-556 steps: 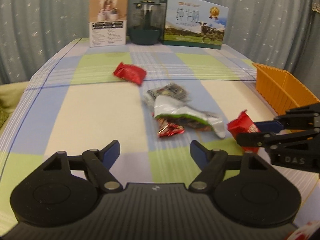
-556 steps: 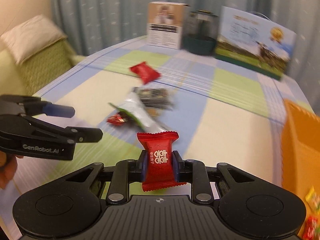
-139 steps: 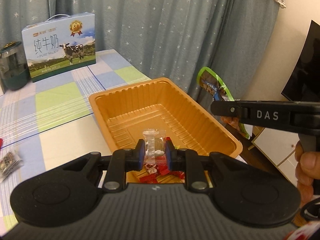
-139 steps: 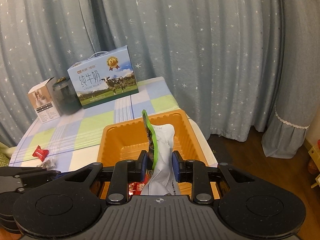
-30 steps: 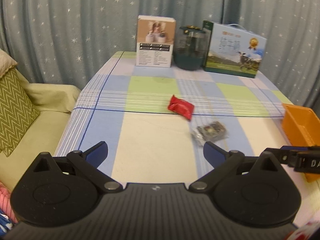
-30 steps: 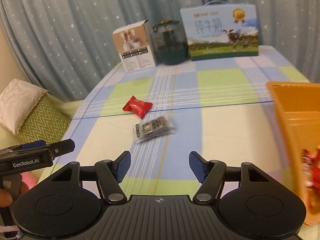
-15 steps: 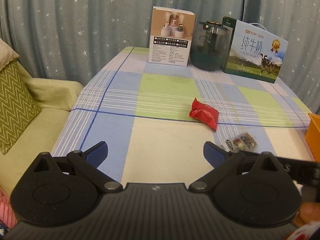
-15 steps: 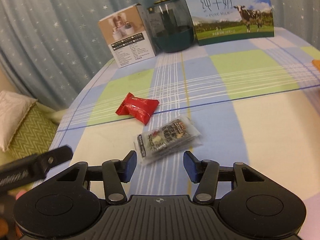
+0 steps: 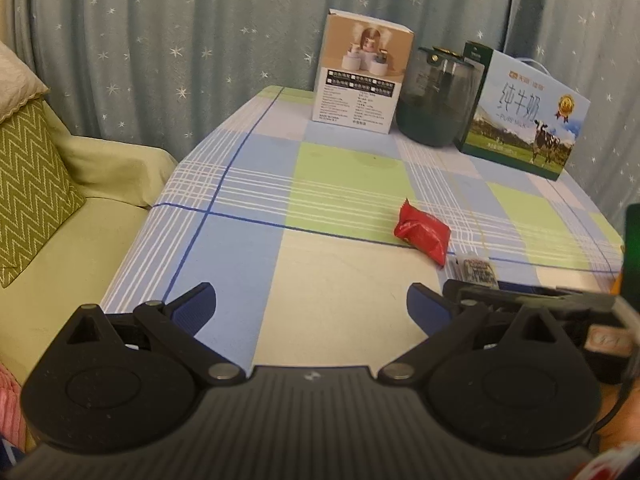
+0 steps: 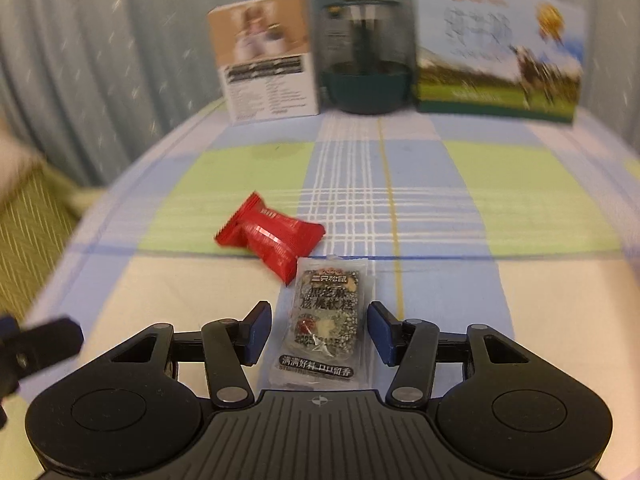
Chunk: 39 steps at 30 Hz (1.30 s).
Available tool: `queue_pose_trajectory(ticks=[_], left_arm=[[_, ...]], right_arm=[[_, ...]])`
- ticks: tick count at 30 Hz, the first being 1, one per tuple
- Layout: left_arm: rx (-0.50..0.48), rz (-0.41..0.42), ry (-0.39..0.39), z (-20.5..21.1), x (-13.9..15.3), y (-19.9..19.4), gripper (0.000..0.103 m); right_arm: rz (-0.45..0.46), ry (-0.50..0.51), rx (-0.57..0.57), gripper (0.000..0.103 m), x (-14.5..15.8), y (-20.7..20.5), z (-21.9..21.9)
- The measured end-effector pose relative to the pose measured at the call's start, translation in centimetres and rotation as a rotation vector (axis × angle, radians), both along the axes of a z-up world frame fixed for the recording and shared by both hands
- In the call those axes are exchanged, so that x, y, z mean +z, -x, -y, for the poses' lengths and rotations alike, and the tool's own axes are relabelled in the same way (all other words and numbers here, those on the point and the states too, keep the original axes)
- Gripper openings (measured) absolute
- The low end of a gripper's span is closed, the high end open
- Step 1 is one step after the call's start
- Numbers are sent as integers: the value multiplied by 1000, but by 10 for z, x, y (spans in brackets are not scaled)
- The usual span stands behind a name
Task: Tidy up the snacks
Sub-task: 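Grasp the clear dark-snack packet with the right tool while the left tool grasps the red candy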
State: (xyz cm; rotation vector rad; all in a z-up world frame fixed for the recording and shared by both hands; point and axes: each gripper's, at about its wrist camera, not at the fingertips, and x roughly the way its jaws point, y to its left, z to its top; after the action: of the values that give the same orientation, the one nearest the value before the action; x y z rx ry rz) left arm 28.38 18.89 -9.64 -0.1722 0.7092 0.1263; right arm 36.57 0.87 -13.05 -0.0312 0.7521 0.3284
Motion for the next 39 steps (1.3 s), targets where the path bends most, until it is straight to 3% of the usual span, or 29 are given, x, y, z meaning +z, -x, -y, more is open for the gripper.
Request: queue_pose_trajectory(ticks=[2, 5, 13, 16, 26, 32, 39], left_arm=[[-6, -3, -2, 1, -1, 0, 101], [-8, -7, 2, 2, -3, -1, 101], [-106, -6, -39, 26, -8, -17, 101], [-146, 15, -15, 37, -11, -32, 98], [-217, 51, 67, 73, -27, -91, 70], [-183, 65, 98, 75, -27, -117, 66], [-153, 25, 45, 84, -37, -133, 39]], right_arm=[[32, 43, 21, 53, -4, 5, -3], [52, 55, 45, 39, -7, 8, -1], [51, -37, -26, 38, 1, 17, 45], [48, -71, -72, 38, 7, 23, 68], [41, -105, -108, 38, 16, 47, 105], [45, -89, -124, 38, 14, 50, 117], [60, -69, -136, 38, 13, 51, 129]])
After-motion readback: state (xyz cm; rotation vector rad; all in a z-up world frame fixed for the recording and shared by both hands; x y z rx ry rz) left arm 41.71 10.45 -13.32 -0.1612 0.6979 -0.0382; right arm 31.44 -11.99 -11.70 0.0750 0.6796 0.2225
